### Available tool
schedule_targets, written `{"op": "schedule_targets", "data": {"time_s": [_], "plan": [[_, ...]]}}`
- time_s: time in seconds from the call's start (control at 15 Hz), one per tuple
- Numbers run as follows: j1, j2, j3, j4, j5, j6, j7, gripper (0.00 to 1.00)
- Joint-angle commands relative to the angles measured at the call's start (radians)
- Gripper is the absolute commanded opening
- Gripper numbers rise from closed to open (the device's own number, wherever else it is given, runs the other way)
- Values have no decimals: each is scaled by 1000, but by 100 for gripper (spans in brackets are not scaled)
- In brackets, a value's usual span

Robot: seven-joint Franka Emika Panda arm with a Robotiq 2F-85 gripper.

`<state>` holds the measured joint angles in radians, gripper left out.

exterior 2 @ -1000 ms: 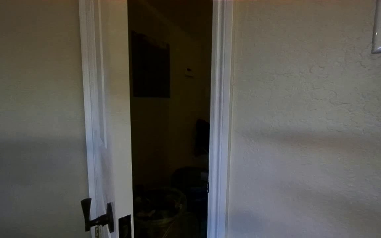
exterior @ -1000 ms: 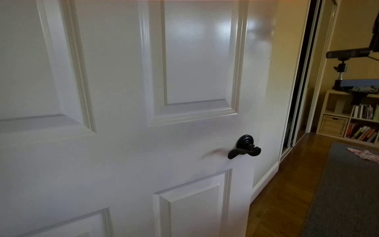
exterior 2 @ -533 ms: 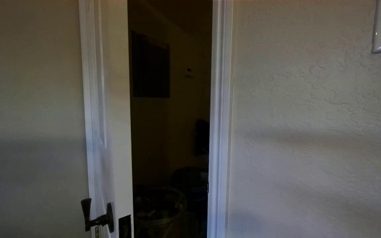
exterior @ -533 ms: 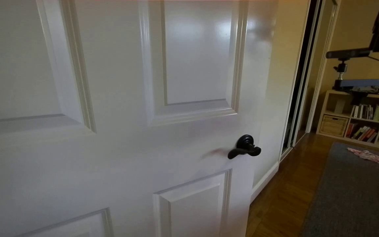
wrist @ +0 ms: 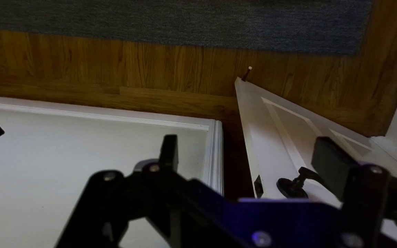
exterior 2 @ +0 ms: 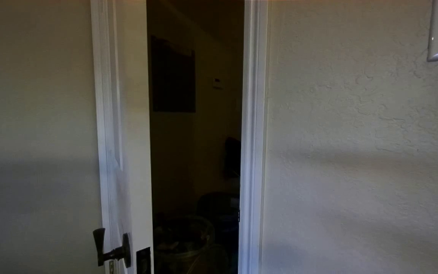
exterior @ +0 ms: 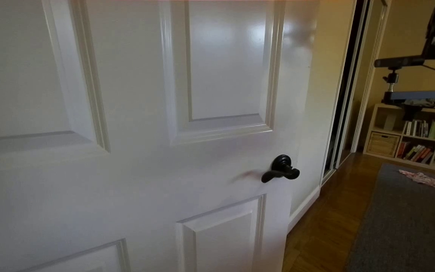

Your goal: Close the door

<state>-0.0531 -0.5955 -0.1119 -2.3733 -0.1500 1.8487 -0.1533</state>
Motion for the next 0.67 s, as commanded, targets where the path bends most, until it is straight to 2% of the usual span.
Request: {"op": "schedule_targets", "data": {"time_s": [0.0, 0.6], "plan": [[-1, 30, 43, 16, 35, 21, 104, 100], [-3, 107, 202, -1, 29, 155, 444, 100]]}}
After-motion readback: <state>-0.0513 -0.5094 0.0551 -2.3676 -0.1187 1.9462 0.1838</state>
